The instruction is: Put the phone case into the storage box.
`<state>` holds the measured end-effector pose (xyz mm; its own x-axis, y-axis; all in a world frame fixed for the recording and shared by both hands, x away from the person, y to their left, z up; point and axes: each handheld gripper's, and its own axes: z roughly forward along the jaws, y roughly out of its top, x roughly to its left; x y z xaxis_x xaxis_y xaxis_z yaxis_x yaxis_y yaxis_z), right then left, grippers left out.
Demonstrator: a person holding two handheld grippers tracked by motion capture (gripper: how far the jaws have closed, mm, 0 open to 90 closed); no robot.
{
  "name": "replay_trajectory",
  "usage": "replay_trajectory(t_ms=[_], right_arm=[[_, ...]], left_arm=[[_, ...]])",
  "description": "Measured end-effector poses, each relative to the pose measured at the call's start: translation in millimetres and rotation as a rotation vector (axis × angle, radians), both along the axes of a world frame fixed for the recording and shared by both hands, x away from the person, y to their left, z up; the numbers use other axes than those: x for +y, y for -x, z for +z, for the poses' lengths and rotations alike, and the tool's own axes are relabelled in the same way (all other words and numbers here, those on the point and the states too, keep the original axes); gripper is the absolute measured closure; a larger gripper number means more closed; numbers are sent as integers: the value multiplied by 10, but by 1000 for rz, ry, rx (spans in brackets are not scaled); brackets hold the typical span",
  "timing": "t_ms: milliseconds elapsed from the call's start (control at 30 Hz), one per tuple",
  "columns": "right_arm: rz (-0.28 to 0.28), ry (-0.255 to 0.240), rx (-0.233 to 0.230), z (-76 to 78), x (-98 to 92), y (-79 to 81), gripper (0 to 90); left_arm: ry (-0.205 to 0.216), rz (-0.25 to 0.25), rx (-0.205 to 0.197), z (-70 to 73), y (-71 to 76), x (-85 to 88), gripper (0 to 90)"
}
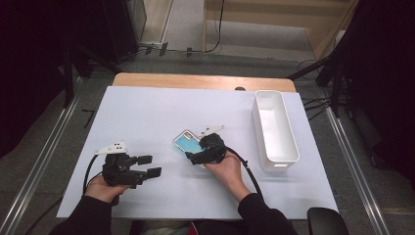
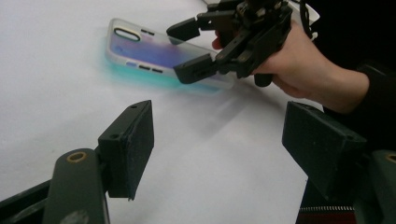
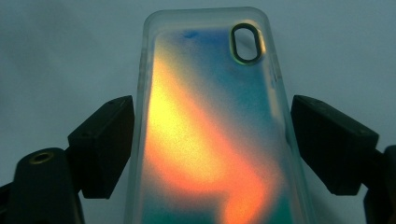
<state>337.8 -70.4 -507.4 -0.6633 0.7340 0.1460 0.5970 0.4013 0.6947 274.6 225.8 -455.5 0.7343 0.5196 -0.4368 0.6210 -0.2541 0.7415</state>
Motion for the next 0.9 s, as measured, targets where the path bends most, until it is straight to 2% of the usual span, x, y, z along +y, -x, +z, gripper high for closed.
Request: replay_trajectory(t_ms=[67,233,300,367,433,633,733,900], right_arm=[[5,-23,20,51,-32,1,154],[18,-69,44,182,-115,31,154],[20,-91,45,225,-154,43,154],[20,-116,46,252,-194,54,154],[13,-125,48,268,-220,61,153],[-14,-159,63,271,-301,80,154],[-31,-166,66,272,-317,106,153],[-69,-206,64,309,-327,143,153]], left_arm=[[9,-16,30,-10,-29,-6,222],[32,-14,56,-6,-41,-18,214],[22,-8,51,7,-45,-12,225],[45,5,51,38,-48,-1,277],[59,16,58,53,-61,3,276],[-6,33,103,74,-102,-64,276],[-4,39,122,110,-111,-112,276],[-7,61,146,204,-190,-158,275]])
